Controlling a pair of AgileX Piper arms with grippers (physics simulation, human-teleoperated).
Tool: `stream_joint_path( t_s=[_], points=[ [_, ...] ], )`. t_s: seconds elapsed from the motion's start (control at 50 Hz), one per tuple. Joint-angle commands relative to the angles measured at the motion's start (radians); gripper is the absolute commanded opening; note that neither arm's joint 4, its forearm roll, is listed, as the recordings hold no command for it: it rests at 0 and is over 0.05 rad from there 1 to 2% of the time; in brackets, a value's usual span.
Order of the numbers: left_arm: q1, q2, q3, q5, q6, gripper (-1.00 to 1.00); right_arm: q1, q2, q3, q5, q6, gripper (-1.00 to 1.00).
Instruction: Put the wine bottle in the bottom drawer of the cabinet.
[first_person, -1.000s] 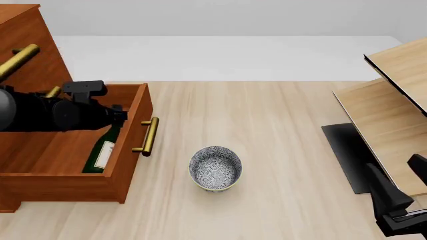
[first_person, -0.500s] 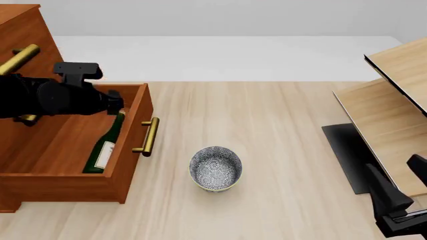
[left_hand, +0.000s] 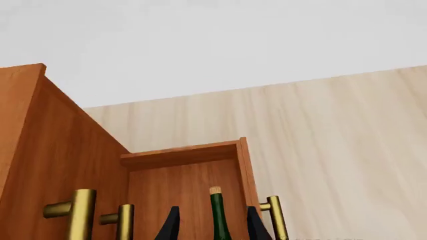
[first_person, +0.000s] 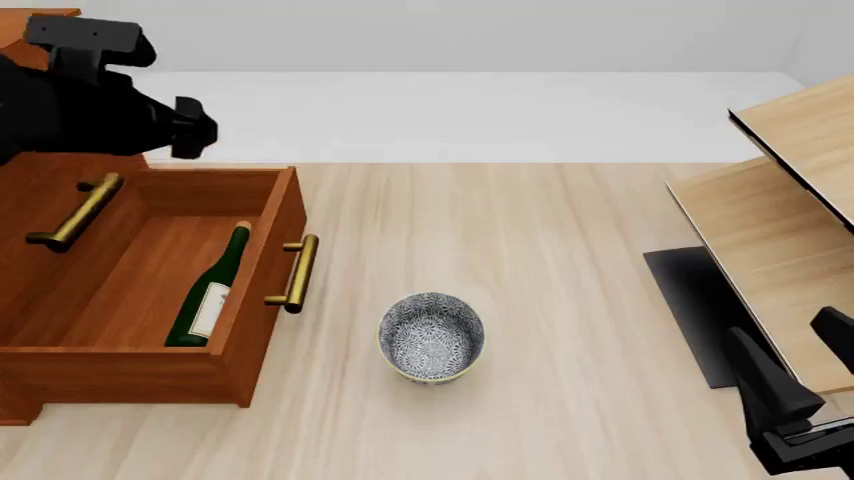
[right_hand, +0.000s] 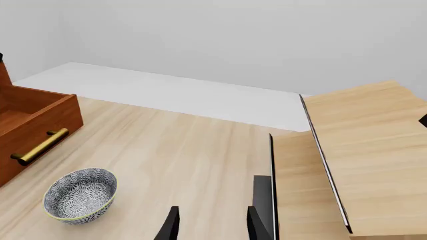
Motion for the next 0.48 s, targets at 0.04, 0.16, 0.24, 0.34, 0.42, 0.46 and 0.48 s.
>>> stream_joint_path(
  t_s=[0.04,0.16,0.24,0.34,0.42,0.46,0.48],
  points=[
    [-0.012,-0.142,-0.082,0.133,0.023,1.0,0.004,0.003,0.0,-0.004,-0.004,1.0],
    [-0.017,-0.228,-0.117,0.209,0.042,1.0,0.004,-0.012,0.001,0.009,-0.004,1.0],
    [-0.019,-0.288,-0.16,0.275,0.047,1.0,0.006,-0.01,0.001,0.005,-0.005,1.0],
    [-0.02,-0.353,-0.222,0.349,0.059,1.0,0.01,0.007,0.0,-0.009,-0.009,1.0],
    [-0.019,-0.392,-0.267,0.395,0.044,1.0,0.01,0.009,0.0,-0.012,-0.008,1.0],
    [-0.019,-0.412,-0.282,0.416,0.05,1.0,0.011,0.011,0.001,-0.014,-0.01,1.0],
    [-0.022,-0.419,-0.29,0.424,0.041,1.0,0.011,0.011,0.001,-0.015,-0.01,1.0]
  ],
)
